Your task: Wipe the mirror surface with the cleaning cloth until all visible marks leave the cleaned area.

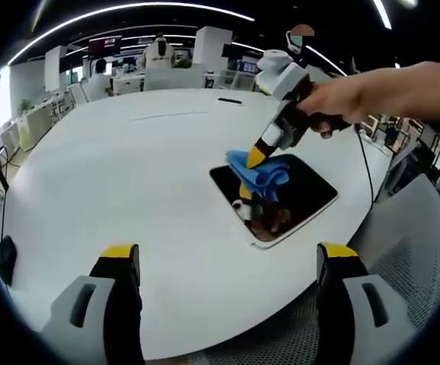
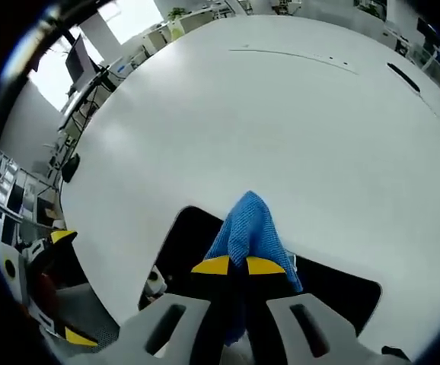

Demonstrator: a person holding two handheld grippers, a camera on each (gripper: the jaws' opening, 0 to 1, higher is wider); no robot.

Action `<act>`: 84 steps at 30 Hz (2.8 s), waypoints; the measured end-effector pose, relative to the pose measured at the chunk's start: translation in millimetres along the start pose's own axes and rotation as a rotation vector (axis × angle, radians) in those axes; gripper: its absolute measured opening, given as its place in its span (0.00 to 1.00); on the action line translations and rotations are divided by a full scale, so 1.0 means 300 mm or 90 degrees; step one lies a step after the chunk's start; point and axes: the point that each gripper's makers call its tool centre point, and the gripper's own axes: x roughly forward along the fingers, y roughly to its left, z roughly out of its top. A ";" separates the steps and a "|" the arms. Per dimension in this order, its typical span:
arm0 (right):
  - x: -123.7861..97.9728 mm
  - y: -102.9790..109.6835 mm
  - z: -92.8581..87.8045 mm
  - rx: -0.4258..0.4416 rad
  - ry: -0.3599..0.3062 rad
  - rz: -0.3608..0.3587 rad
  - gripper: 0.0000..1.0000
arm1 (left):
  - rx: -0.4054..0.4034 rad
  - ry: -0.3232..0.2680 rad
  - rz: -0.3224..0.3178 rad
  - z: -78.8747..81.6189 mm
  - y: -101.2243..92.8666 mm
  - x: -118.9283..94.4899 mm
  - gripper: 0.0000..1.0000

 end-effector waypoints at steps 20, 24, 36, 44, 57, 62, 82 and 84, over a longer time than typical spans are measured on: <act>0.050 0.098 0.055 -0.028 -0.008 0.022 0.00 | -0.001 0.014 0.001 -0.017 0.006 0.003 0.94; 0.064 0.109 0.066 -0.035 -0.018 0.028 0.00 | -0.004 0.010 0.005 -0.014 0.009 0.001 0.94; 0.063 0.111 0.066 -0.019 -0.026 0.033 0.00 | -0.005 0.011 0.003 -0.019 0.012 0.003 0.94; 0.096 0.113 0.061 -0.007 -0.025 0.037 0.00 | -0.004 0.009 0.007 -0.016 0.015 0.002 0.94; 0.041 0.165 -0.027 0.002 -0.021 0.058 0.00 | -0.004 0.014 0.007 -0.021 0.017 0.003 0.93; 0.027 0.181 -0.044 -0.001 -0.018 0.059 0.00 | -0.005 0.016 0.008 -0.020 0.015 -0.001 0.92; 0.037 0.196 -0.055 -0.015 -0.002 0.067 0.00 | -0.010 0.016 0.011 -0.023 0.020 -0.001 0.90; 0.036 0.196 -0.055 -0.013 -0.003 0.070 0.00 | -0.009 0.018 0.011 -0.025 0.019 -0.001 0.90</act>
